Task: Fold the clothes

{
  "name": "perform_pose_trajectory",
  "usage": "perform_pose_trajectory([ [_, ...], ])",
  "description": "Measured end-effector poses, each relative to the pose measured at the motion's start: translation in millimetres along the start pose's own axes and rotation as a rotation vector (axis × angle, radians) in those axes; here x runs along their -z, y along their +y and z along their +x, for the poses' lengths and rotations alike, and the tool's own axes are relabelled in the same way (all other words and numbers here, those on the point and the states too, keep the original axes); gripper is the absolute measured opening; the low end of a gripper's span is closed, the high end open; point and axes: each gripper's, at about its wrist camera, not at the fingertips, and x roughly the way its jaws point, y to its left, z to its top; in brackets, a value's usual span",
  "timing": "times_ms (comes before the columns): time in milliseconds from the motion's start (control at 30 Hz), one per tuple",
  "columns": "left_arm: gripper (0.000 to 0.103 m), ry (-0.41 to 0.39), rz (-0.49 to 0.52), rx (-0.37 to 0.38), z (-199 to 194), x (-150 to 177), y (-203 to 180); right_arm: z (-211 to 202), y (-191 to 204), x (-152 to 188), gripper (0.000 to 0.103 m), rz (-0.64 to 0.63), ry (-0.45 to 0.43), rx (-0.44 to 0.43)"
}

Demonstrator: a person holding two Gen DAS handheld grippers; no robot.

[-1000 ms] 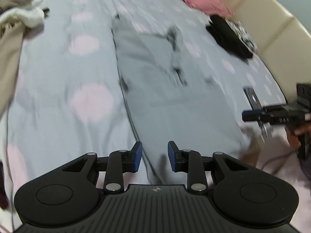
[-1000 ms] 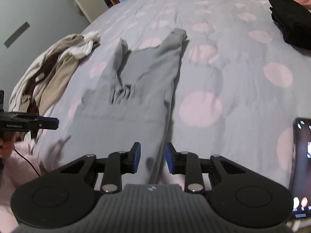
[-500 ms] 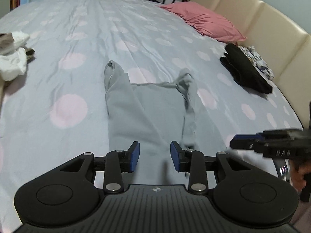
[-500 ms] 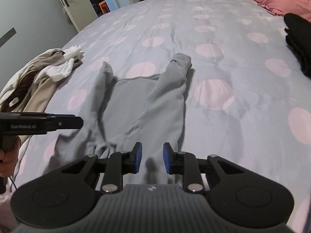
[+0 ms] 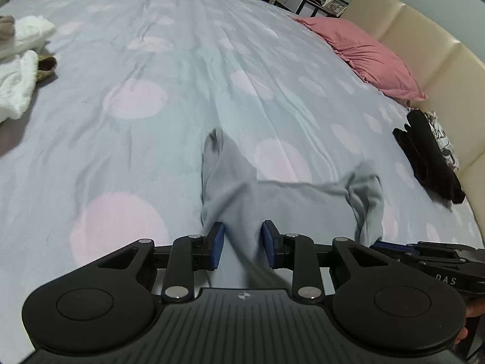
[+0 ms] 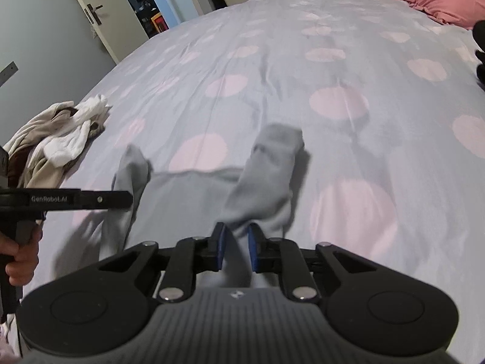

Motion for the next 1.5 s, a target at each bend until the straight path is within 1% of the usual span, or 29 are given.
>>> perform_pose_trajectory([
  [33, 0.023, -0.002, -0.011, 0.008, 2.6, -2.7, 2.6, 4.4, 0.2, -3.1, 0.010, -0.003, 0.000, 0.004],
  [133, 0.017, -0.008, -0.044, 0.030, 10.2, -10.8, 10.4, 16.5, -1.2, -11.1, 0.006, -0.007, -0.004, 0.003],
  [300, 0.016, -0.018, -0.092, 0.063, 23.0, -24.3, 22.3, 28.2, -1.7, -27.4, 0.006, -0.008, 0.003, -0.008],
  [367, 0.016, -0.017, -0.053, 0.043, 28.3, -29.1, 17.6, 25.3, -1.5, -34.1, 0.010, -0.005, 0.001, -0.026],
  [400, 0.016, -0.013, -0.043, 0.035, 30.2, -32.2, 15.0, 20.8, -1.8, -37.3, 0.016, -0.001, -0.007, -0.039],
  [433, 0.016, -0.009, -0.039, 0.032, 30.3, -35.0, 13.4, 13.3, -2.8, -40.4, 0.028, 0.003, -0.029, -0.053],
  [500, 0.016, -0.003, -0.034, 0.040, 25.0, -38.9, 11.4, 0.0, -6.3, -47.1, 0.039, 0.014, -0.067, -0.072],
  [533, 0.020, -0.009, -0.028, 0.045, 20.5, -40.4, 10.5, -5.0, -8.7, -50.7, 0.041, 0.019, -0.080, -0.071],
  [567, 0.026, -0.034, -0.012, 0.036, 14.1, -41.5, 9.3, -7.0, -11.7, -54.4, 0.041, 0.020, -0.083, -0.051],
  [600, 0.042, -0.056, -0.001, 0.026, 8.2, -43.2, 8.6, -7.9, -14.7, -57.5, 0.044, 0.022, -0.083, -0.030],
  [633, 0.054, -0.076, 0.001, 0.020, 1.9, -45.3, 9.0, -5.5, -18.0, -59.3, 0.045, 0.027, -0.075, -0.008],
  [667, 0.054, -0.083, -0.002, 0.021, -1.2, -47.5, 10.1, -2.3, -21.4, -60.8, 0.046, 0.037, -0.064, 0.007],
  [700, 0.054, -0.073, -0.006, 0.023, -1.6, -49.4, 11.5, 3.3, -25.2, -61.4, 0.047, 0.054, -0.042, 0.003],
  [733, 0.054, -0.052, -0.011, 0.022, 0.2, -50.9, 12.8, 9.4, -29.0, -61.6, 0.048, 0.073, -0.019, -0.003],
  [833, 0.054, 0.011, -0.015, 0.005, 12.8, -51.0, 14.9, 31.2, -39.7, -59.0, 0.049, 0.139, 0.049, -0.042],
  [867, 0.054, 0.029, -0.014, 0.004, 19.1, -50.1, 15.5, 36.1, -42.2, -57.9, 0.048, 0.149, 0.055, -0.051],
  [900, 0.054, 0.026, -0.012, 0.007, 23.2, -49.0, 16.3, 39.4, -43.1, -57.8, 0.047, 0.152, 0.055, -0.058],
  [933, 0.054, 0.022, -0.009, 0.010, 27.3, -48.0, 17.1, 42.2, -43.7, -58.1, 0.040, 0.152, 0.055, -0.066],
  [967, 0.054, 0.018, -0.008, 0.014, 31.0, -47.2, 17.7, 43.7, -43.4, -59.7, 0.036, 0.147, 0.059, -0.073],
  [1000, 0.052, 0.015, -0.007, 0.019, 33.2, -47.5, 17.6, 44.8, -42.7, -61.2, 0.023, 0.143, 0.063, -0.082],
  [1033, 0.049, 0.013, -0.005, 0.020, 35.3, -48.5, 17.0, 44.6, -40.8, -62.7, 0.013, 0.138, 0.070, -0.095],
  [1067, 0.043, 0.011, 0.000, 0.022, 37.0, -49.3, 16.3, 44.3, -39.0, -64.2, 0.013, 0.134, 0.077, -0.107],
  [1100, 0.027, 0.012, 0.011, 0.028, 37.7, -49.6, 14.5, 42.8, -37.4, -65.5, 0.011, 0.129, 0.080, -0.116],
  [1133, 0.015, 0.023, 0.019, 0.040, 39.5, -50.3, 12.1, 37.1, -36.4, -66.4, 0.011, 0.122, 0.071, -0.120],
  [1167, 0.010, 0.026, 0.023, 0.052, 39.3, -50.5, 9.6, 29.4, -35.9, -68.0, 0.011, 0.114, 0.060, -0.132],
  [1233, 0.008, 0.007, 0.017, 0.078, 32.8, -51.2, 6.3, 12.7, -35.6, -72.0, 0.011, 0.099, 0.042, -0.153],
  [1333, 0.007, -0.033, 0.020, 0.100, 12.0, -55.5, 5.6, -20.7, -33.5, -73.9, 0.011, 0.077, 0.019, -0.189],
  [1500, 0.006, -0.090, 0.063, 0.166, -44.2, -57.8, -4.2, -79.0, -17.3, -45.4, 0.011, 0.018, -0.019, -0.237],
])
